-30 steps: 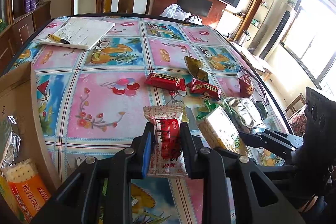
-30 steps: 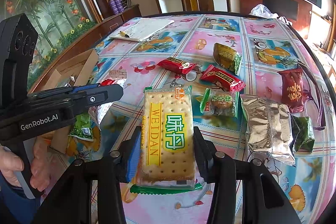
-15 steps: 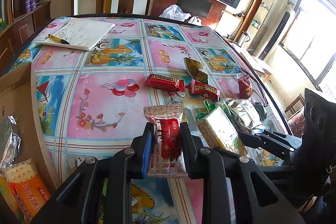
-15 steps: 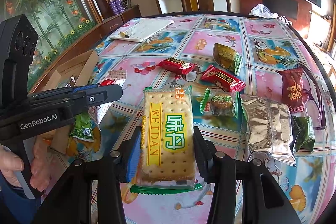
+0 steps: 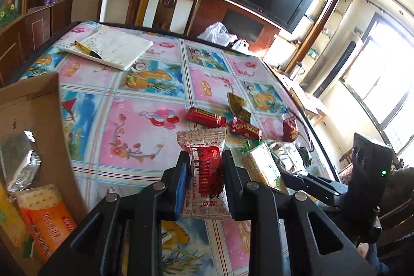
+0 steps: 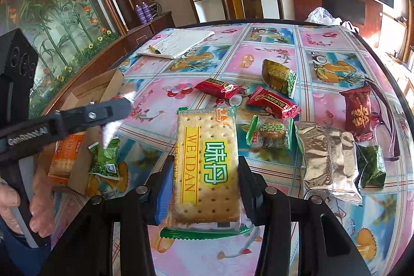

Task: Organize snacks
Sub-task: 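Carry the red-and-white snack and WEIDAN pack over the cardboard box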

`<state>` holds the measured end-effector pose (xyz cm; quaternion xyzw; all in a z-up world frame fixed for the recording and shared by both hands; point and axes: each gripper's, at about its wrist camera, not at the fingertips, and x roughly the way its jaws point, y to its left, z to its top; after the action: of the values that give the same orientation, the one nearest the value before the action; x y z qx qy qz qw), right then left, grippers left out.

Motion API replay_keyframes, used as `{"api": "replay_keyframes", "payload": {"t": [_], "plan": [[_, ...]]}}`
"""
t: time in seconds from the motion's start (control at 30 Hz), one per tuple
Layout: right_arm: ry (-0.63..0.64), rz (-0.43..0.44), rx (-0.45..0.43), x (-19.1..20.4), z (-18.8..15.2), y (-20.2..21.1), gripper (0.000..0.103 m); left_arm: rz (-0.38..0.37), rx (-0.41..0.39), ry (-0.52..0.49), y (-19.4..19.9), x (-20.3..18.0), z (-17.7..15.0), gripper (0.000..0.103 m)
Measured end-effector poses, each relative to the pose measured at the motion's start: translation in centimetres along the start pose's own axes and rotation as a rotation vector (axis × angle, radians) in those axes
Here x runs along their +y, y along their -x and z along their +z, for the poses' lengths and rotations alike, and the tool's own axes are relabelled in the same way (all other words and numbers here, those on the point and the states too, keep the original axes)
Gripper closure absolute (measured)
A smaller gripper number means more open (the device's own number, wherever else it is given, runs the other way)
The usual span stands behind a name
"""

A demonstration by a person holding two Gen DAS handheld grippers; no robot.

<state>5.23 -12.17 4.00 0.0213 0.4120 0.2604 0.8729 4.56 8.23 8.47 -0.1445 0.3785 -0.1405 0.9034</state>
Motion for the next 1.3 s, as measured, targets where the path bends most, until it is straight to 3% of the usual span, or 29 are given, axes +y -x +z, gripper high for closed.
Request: {"api": "replay_keyframes", "payload": {"t": [0.3, 0.63, 1.07, 1.3], "plan": [[-0.017, 0.085, -0.074, 4.2, 1.1, 1.0, 0.054, 0.069, -0.101, 0.058, 6.2, 4.2, -0.6, 0.079], [0.091, 0.230, -0.056, 14.4, 1.7, -1.7, 0.053, 0.219, -0.127, 0.140, 10.6, 10.4, -4.5, 0.079], [0.134, 0.287, 0.033, 20.3, 2.3, -6.9, 0.053, 0.260, -0.069, 0.208, 9.5, 14.6, -7.3, 0.079], [0.131, 0.288, 0.062, 20.9, 2.2, -8.7, 0.053, 0.253, -0.110, 0.213, 9.5, 15.3, -7.9, 0.078]]}}
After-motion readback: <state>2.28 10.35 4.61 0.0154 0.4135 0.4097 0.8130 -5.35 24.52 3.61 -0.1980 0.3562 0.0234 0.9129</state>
